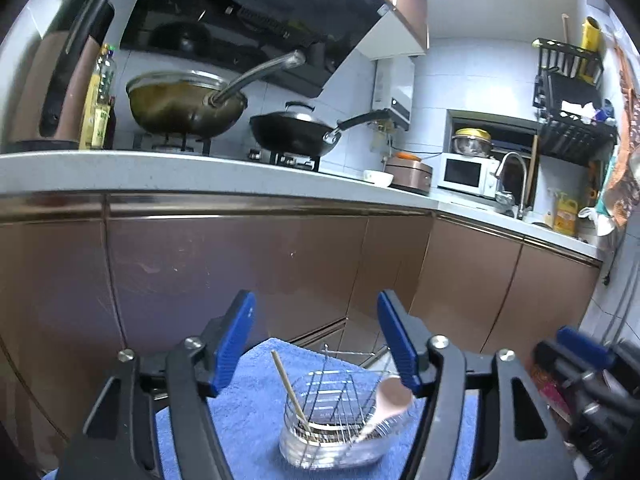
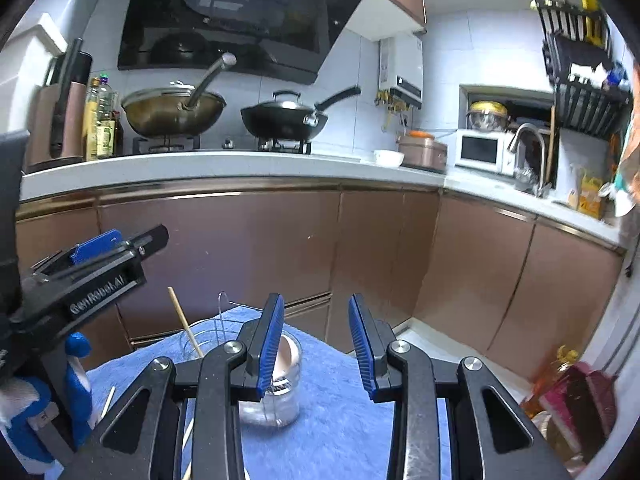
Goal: Organize utensils
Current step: 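Open both tools and withdraw them from the utensil holder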
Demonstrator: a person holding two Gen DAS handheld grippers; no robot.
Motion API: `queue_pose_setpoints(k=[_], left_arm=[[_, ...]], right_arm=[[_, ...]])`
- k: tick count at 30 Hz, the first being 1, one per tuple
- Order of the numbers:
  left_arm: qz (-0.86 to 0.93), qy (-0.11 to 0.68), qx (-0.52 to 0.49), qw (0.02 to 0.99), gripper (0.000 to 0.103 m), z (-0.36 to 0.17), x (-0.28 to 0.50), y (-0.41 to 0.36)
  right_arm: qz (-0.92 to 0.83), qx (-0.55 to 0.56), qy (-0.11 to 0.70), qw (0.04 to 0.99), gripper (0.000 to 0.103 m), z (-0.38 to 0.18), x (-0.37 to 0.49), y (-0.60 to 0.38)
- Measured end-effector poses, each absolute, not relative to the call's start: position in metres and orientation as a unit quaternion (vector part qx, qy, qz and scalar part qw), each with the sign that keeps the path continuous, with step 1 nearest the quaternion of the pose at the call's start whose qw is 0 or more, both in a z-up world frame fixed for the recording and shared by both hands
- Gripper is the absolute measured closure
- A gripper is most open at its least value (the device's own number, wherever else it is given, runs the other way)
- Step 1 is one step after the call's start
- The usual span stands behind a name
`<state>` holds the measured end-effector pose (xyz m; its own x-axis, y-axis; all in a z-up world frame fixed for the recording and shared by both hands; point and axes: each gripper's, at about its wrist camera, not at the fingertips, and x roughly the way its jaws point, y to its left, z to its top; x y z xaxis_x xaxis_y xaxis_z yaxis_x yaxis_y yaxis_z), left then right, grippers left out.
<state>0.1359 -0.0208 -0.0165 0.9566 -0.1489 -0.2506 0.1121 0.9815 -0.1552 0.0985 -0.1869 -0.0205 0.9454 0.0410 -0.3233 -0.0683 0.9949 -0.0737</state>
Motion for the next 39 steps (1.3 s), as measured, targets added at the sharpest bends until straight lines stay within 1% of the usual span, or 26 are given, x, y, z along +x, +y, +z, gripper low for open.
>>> queue_pose_setpoints(k=[2,5,11,18,23,29,39], left_arm=[[-0.072,0.135,-0.080,0.985,0.037,-0.011,0.124,-0.018],[-0.075,0.137,-0.076,0.985,0.035,-0.004,0.104,-0.015],[-0.075,0.137,-0.058,0.986,0.033,0.010,0.068,-0.005],[-0.065,0.138,-0.028,0.988,0.027,0.014,0.035,0.003],[-0.050,0.144,-0.003,0.988,0.027,0.016,0.018,0.011],[-0.035,0.148,0.018,0.988,0.027,0.022,0.004,0.026],[-0.009,0.152,0.023,0.988,0.027,0.031,-0.016,0.046]], right_arm=[[0.025,-0.047,0.157,0.986,0.069,-0.011,0.076,-0.190],[0.030,-0.044,0.159,0.986,0.069,-0.007,0.054,-0.192],[0.046,-0.019,0.175,0.983,0.069,-0.020,0.026,-0.192],[0.054,-0.005,0.177,0.983,0.069,-0.027,0.000,-0.195],[0.061,0.001,0.171,0.983,0.066,-0.025,-0.017,-0.196],[0.067,0.007,0.160,0.985,0.065,-0.019,-0.030,-0.199],[0.091,0.003,0.139,0.986,0.063,-0.013,-0.047,-0.198]])
